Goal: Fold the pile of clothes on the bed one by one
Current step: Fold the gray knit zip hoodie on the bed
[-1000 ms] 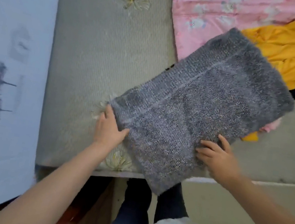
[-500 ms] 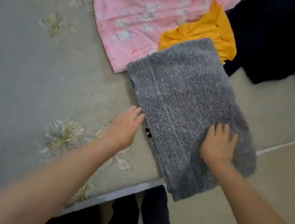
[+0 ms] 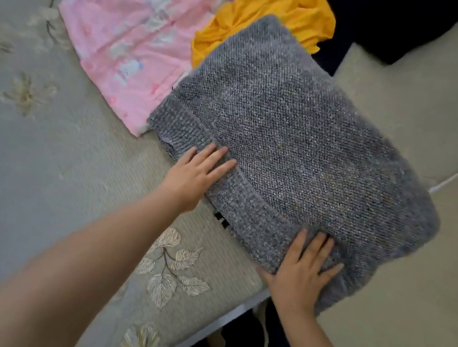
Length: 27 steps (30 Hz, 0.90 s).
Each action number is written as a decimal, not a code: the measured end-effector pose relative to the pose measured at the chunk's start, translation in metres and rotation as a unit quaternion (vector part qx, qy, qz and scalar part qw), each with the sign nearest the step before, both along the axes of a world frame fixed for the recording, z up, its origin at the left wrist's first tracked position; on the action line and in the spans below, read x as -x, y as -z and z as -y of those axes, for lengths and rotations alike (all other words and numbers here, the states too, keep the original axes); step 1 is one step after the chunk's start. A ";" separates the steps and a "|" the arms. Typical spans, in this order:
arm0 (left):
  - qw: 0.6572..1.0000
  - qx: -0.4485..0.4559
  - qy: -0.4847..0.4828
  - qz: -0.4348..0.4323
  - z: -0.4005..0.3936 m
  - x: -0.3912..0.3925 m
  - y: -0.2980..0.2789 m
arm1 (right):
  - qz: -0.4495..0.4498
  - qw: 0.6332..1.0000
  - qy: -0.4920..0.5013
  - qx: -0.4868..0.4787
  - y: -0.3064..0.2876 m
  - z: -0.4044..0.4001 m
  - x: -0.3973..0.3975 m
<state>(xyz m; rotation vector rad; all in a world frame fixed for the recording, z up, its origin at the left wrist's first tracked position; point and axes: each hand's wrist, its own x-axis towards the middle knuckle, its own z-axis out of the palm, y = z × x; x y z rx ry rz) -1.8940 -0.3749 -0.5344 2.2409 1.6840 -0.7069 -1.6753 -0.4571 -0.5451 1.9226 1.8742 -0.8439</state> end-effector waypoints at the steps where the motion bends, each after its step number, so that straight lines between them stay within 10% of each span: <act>1: 1.000 0.007 0.007 -0.004 -0.006 -0.001 0.003 | 0.003 1.000 0.007 0.001 0.001 -0.005 -0.002; 18: 0.966 -0.173 0.116 0.152 -0.039 -0.008 0.002 | 0.026 0.991 -0.122 -0.039 -0.033 -0.043 -0.035; 27: 0.946 -0.245 0.147 0.155 -0.035 -0.045 -0.091 | 0.034 0.990 -0.081 -0.107 -0.121 -0.071 -0.098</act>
